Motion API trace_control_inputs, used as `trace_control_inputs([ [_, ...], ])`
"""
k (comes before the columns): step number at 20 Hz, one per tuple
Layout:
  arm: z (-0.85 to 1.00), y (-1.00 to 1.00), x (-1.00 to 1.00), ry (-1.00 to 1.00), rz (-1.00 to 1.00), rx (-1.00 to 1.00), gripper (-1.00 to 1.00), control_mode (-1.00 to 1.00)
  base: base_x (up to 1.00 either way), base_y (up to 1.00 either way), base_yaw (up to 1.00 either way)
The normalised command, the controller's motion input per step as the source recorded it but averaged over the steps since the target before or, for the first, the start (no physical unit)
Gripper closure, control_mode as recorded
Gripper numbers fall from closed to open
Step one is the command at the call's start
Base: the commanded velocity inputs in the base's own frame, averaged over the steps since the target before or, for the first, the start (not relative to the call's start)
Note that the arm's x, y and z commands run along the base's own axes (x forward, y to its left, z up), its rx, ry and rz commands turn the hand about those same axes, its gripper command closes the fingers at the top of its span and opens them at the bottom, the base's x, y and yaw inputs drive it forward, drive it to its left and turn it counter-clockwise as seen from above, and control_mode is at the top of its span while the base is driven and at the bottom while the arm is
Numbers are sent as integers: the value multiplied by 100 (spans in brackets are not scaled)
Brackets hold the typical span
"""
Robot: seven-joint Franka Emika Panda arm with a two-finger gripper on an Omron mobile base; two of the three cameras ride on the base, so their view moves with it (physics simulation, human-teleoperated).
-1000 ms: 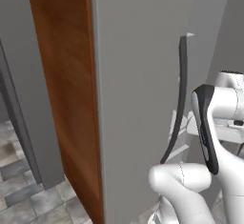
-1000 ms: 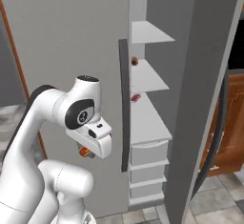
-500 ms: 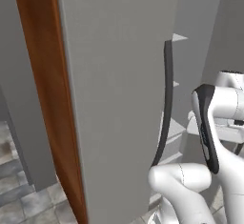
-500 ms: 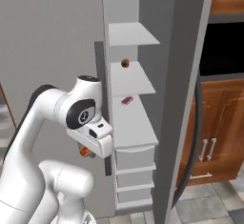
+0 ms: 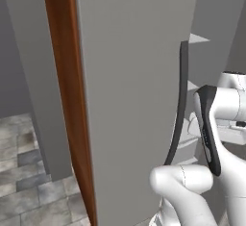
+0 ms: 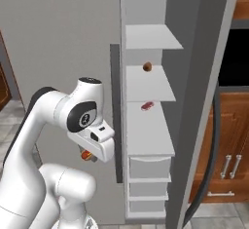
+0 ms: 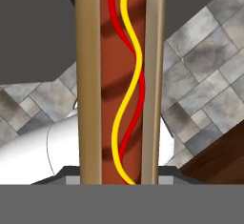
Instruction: Store the hot dog in the freezer for long-term storage. Close the freezer door after placing the cooked food.
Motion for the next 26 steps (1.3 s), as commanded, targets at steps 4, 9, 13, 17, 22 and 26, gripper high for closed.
trace_control_inputs([
  [4, 0, 0, 0, 0, 0, 0, 100, 100, 0, -23, 16],
  [9, 0, 0, 0, 0, 0, 0, 100, 100, 0, -46, 12],
  [13, 0, 0, 0, 0, 0, 0, 100, 100, 0, -39, 13],
  [17, 0, 0, 0, 0, 0, 0, 100, 100, 11, -26, 15],
  [22, 0, 0, 0, 0, 0, 0, 100, 100, 18, -12, 13],
  [26, 0, 0, 0, 0, 0, 0, 100, 100, 8, -18, 4],
])
